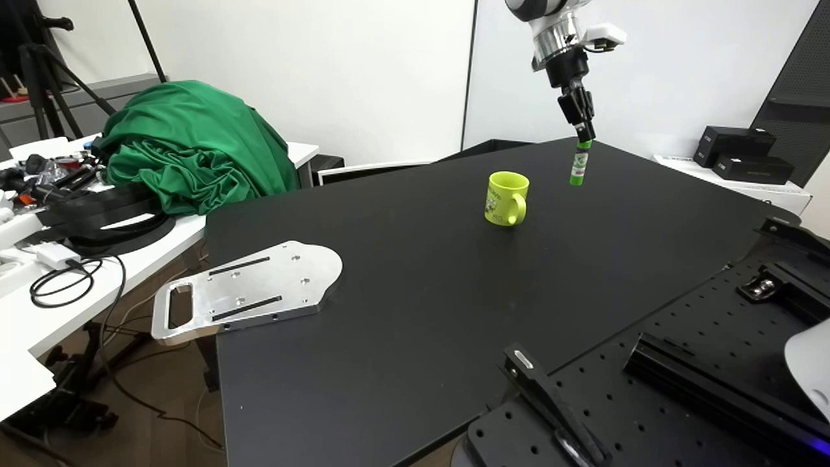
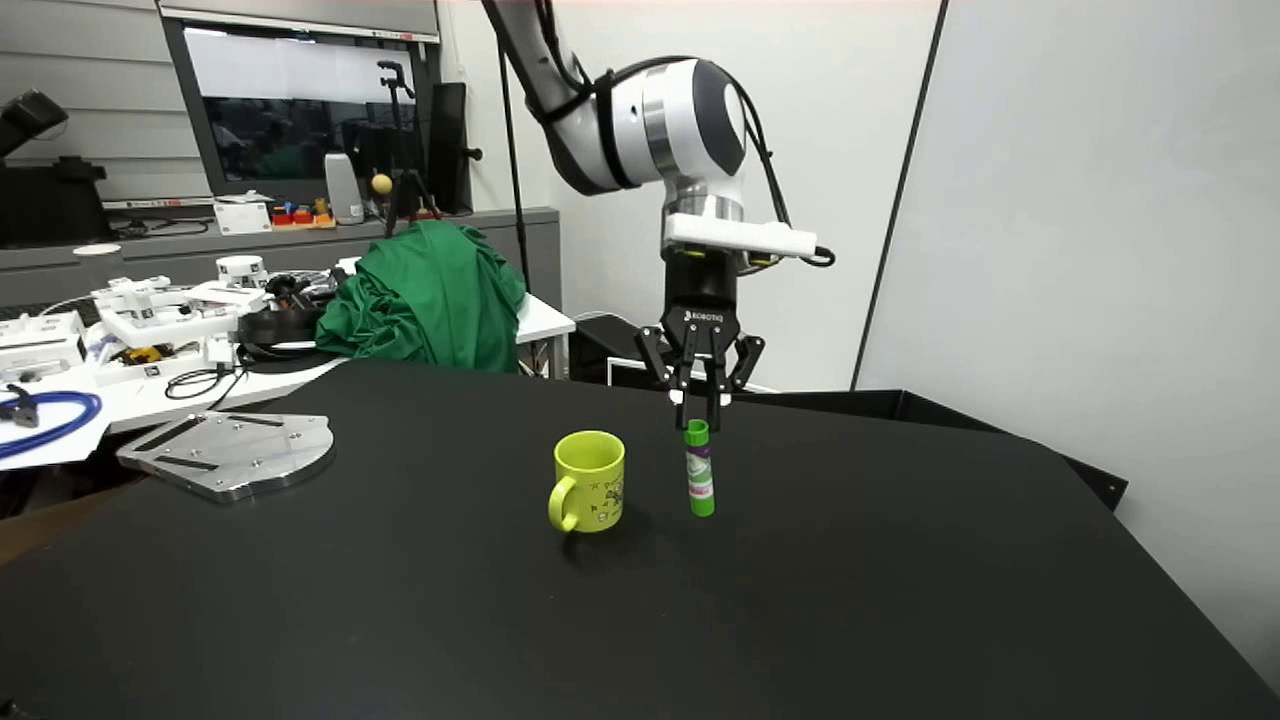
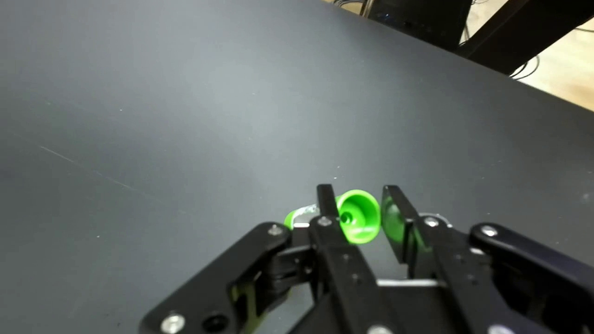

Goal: Pick up the object from the cup and place it on the table

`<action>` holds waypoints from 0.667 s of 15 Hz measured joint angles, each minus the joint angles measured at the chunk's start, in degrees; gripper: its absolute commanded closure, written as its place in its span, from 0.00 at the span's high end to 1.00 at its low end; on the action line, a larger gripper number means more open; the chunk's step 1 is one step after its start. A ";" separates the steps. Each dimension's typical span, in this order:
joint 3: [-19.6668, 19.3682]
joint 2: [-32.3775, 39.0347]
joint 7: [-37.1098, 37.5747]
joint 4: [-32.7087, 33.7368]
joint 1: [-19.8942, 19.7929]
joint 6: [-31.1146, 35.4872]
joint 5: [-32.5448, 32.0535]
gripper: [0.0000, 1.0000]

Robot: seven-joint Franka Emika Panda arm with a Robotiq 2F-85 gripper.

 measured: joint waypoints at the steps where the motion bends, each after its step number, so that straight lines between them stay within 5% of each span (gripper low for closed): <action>1: -0.32 0.15 0.46 -1.22 -0.16 3.10 -0.38 0.07; 10: -2.73 2.81 6.82 -8.60 -0.35 31.60 -3.86 0.07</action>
